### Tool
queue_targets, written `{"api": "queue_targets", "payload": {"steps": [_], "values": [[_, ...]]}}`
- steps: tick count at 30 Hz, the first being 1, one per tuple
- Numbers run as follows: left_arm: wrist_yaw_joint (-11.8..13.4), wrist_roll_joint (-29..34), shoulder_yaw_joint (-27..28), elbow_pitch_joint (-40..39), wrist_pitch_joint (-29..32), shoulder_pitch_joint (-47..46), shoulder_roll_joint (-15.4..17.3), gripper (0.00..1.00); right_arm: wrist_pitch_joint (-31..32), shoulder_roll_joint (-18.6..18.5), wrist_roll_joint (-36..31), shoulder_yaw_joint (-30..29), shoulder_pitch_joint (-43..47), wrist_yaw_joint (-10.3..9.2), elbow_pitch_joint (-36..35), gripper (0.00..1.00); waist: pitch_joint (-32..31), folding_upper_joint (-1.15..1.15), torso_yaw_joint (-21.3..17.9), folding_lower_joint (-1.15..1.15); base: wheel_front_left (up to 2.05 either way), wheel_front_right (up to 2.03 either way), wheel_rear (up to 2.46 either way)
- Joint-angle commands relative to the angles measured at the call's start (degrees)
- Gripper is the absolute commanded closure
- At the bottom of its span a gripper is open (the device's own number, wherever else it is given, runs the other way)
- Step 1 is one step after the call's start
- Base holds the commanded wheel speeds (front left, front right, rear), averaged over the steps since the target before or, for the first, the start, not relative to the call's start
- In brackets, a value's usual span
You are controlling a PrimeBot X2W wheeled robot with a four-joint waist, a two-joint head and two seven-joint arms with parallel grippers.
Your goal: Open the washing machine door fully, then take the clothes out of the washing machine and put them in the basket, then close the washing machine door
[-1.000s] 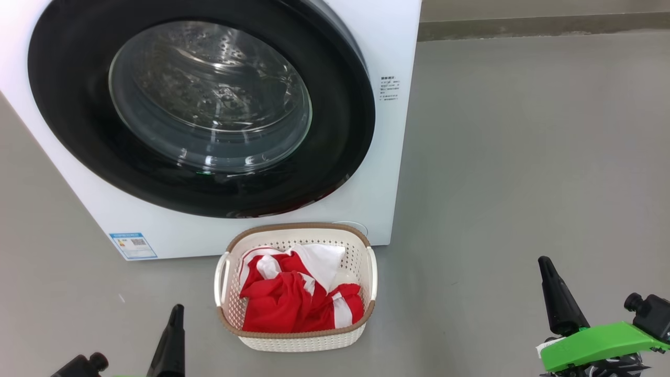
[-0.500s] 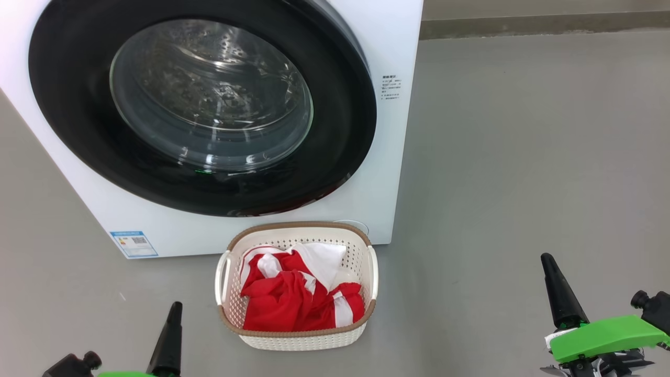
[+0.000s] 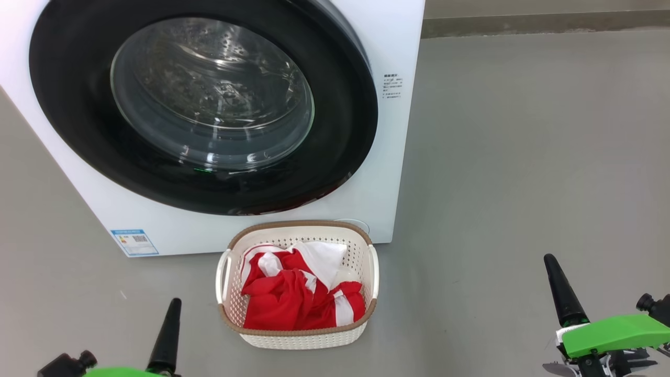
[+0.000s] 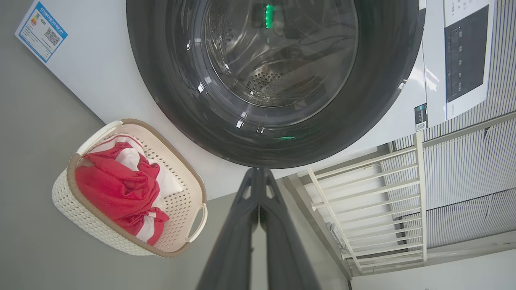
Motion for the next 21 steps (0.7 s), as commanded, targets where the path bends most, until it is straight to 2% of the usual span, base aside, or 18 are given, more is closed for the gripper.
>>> {"api": "queue_targets", "payload": {"steps": [1, 21], "values": [[-0.8, -1.58, 1.81, -1.04, 0.39, -2.75, 0.71, 1.0, 0.32, -1.01, 1.55, 0.52, -3.26, 0.01, -1.25, 1.0, 0.02, 0.0, 0.01, -0.01, 0.0, 0.0, 0.0], [-2.28, -14.51, 3.57, 0.57, 3.88, -4.11, 0.82, 1.0, 3.92, -1.11, 15.36, -0.47, -4.48, -0.03, -0.01, 1.0, 0.31, 0.0, 0.26, -0.01, 0.0, 0.0, 0.0]]}}
